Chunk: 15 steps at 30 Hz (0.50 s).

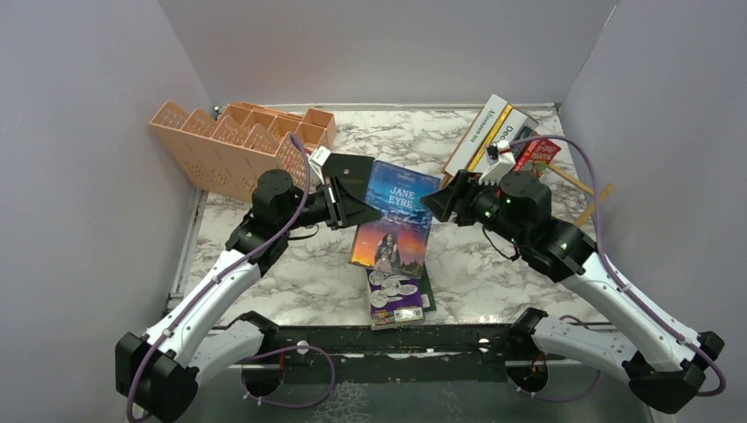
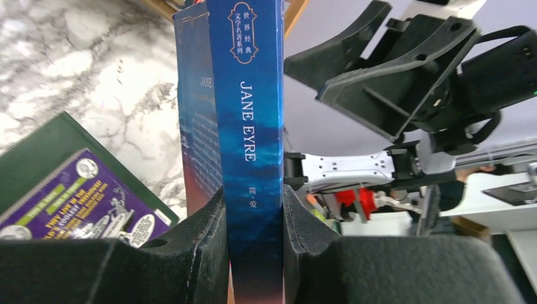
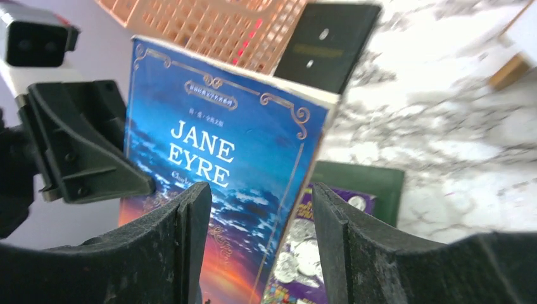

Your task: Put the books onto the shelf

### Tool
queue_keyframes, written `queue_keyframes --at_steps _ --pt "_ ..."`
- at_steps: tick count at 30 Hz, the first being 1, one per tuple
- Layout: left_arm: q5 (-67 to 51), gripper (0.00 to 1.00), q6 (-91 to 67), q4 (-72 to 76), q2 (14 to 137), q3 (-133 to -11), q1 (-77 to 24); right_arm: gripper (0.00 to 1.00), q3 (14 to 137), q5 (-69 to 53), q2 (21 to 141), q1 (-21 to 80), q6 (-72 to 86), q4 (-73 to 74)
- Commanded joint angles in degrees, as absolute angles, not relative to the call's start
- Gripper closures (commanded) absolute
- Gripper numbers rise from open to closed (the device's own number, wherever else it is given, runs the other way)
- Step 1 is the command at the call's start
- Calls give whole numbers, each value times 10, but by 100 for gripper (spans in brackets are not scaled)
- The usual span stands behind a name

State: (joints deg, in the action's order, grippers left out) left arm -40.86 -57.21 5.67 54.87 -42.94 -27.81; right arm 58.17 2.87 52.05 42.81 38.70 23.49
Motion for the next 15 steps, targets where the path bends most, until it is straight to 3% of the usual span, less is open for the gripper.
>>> queue_keyframes --at_steps 1,7,15 --pt "-353 100 -463 13 538 -517 -281 36 637 145 497 428 307 303" --pt "-306 100 -425 14 589 -571 -317 36 683 192 452 428 267 320" --pt "-212 100 -337 18 738 -733 -459 36 712 205 358 428 240 336"
